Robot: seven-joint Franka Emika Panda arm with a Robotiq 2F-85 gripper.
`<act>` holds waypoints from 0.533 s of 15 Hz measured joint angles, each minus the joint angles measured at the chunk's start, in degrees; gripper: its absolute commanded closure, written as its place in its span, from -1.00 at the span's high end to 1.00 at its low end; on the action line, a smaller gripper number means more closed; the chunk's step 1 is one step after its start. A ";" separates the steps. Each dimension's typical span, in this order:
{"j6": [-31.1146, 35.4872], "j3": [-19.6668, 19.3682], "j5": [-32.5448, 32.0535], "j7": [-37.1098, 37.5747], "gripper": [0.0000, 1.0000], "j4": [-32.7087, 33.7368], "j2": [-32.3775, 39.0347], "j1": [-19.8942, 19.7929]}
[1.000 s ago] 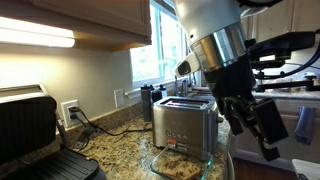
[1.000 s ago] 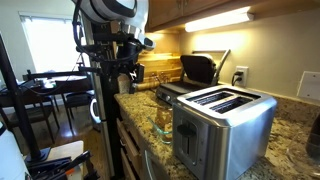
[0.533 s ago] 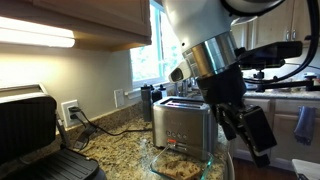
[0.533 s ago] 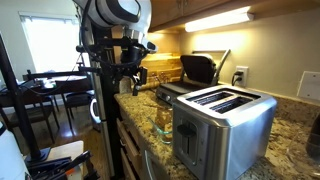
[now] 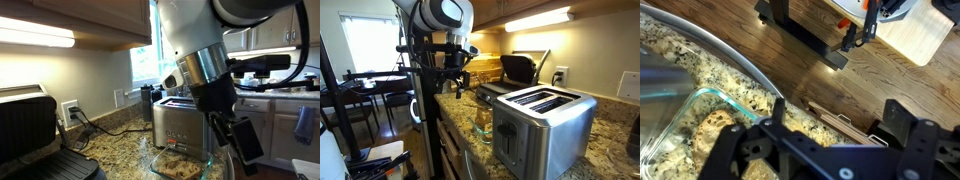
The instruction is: Put a slice of bread in the left slot of the toaster
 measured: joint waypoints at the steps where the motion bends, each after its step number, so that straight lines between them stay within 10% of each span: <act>1: 0.36 0.00 0.14 0.00 1.00 0.01 0.26 0.00; 8: 3.36 0.00 1.28 0.00 1.00 0.40 2.23 0.00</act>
